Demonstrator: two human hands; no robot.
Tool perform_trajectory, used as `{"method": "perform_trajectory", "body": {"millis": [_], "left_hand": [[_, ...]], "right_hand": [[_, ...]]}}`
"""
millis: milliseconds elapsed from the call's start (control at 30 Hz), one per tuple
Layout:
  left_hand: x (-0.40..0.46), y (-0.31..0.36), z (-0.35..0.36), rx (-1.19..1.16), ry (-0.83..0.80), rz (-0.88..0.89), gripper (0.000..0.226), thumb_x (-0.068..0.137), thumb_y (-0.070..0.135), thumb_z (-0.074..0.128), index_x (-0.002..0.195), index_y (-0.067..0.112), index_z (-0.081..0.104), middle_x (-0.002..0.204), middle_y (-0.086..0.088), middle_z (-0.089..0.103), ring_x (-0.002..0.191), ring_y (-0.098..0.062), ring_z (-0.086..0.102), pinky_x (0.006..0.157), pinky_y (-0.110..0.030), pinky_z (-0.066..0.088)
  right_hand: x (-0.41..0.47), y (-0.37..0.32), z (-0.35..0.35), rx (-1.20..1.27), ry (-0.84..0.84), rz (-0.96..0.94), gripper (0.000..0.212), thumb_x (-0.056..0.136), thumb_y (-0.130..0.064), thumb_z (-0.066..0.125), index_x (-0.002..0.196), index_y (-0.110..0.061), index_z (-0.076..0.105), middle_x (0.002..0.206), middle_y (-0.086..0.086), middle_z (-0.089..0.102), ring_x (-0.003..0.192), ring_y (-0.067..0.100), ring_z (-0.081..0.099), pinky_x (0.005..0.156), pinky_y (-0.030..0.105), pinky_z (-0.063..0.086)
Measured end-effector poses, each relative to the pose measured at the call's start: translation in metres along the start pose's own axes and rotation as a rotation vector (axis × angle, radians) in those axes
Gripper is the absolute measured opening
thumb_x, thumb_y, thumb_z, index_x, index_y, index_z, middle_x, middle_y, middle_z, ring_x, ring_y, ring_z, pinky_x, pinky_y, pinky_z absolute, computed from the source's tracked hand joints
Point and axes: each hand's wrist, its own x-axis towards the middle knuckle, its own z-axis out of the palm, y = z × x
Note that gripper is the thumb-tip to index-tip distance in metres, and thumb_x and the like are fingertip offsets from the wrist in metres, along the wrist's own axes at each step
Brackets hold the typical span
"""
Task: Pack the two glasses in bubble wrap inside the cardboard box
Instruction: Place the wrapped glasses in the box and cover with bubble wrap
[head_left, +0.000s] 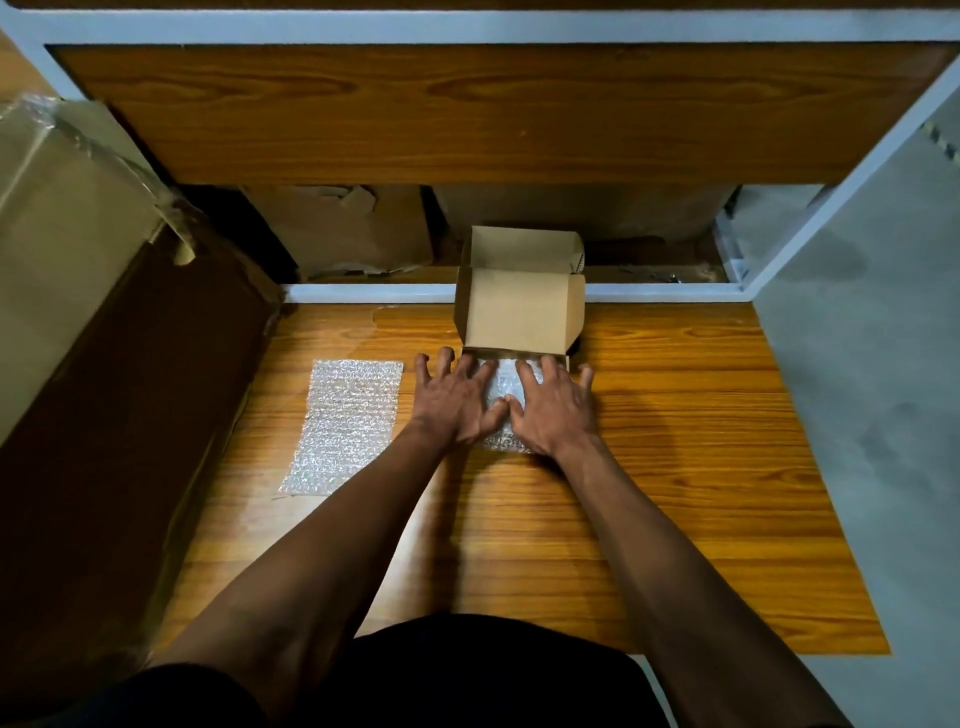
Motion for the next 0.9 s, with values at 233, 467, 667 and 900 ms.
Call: {"method": "perform_trajectory", "body": {"millis": [233, 467, 667, 900], "left_hand": [[-0.003, 0.002, -0.003, 0.047, 0.047, 0.023, 0.08, 0.095, 0.077, 0.022, 0.159, 0.029, 0.035, 0.148, -0.015, 0.044, 0.143, -0.037, 0.028, 0.116, -0.065, 0.018], [-0.011, 0.006, -0.001, 0.038, 0.055, -0.011, 0.081, 0.099, 0.073, 0.018, 0.165, 0.026, 0.026, 0.165, -0.013, 0.031, 0.159, -0.038, 0.009, 0.123, -0.066, 0.001], [-0.006, 0.009, -0.005, 0.017, 0.03, 0.001, 0.076, 0.099, 0.069, 0.024, 0.157, 0.022, 0.034, 0.154, -0.016, 0.045, 0.156, -0.038, 0.015, 0.123, -0.068, 0.002], [-0.007, 0.01, -0.007, 0.058, 0.049, -0.008, 0.072, 0.097, 0.072, 0.024, 0.152, 0.028, 0.037, 0.144, -0.016, 0.052, 0.149, -0.038, 0.023, 0.118, -0.07, 0.01]], "right_hand": [[-0.002, -0.002, -0.003, -0.02, -0.006, 0.011, 0.065, 0.102, -0.062, 0.038, 0.158, -0.028, 0.033, 0.151, 0.011, 0.041, 0.137, 0.028, 0.045, 0.115, 0.06, 0.022], [-0.004, -0.004, -0.004, -0.061, 0.01, 0.014, 0.064, 0.104, -0.063, 0.033, 0.158, -0.028, 0.034, 0.152, 0.007, 0.044, 0.136, 0.027, 0.047, 0.116, 0.061, 0.021], [0.001, -0.002, -0.003, -0.043, -0.01, -0.009, 0.062, 0.104, -0.058, 0.034, 0.156, -0.025, 0.035, 0.149, 0.012, 0.043, 0.128, 0.031, 0.055, 0.114, 0.059, 0.022], [-0.009, -0.001, 0.002, -0.011, 0.044, 0.019, 0.06, 0.105, -0.058, 0.035, 0.158, -0.029, 0.035, 0.149, 0.005, 0.044, 0.136, 0.026, 0.042, 0.112, 0.058, 0.026]]}}
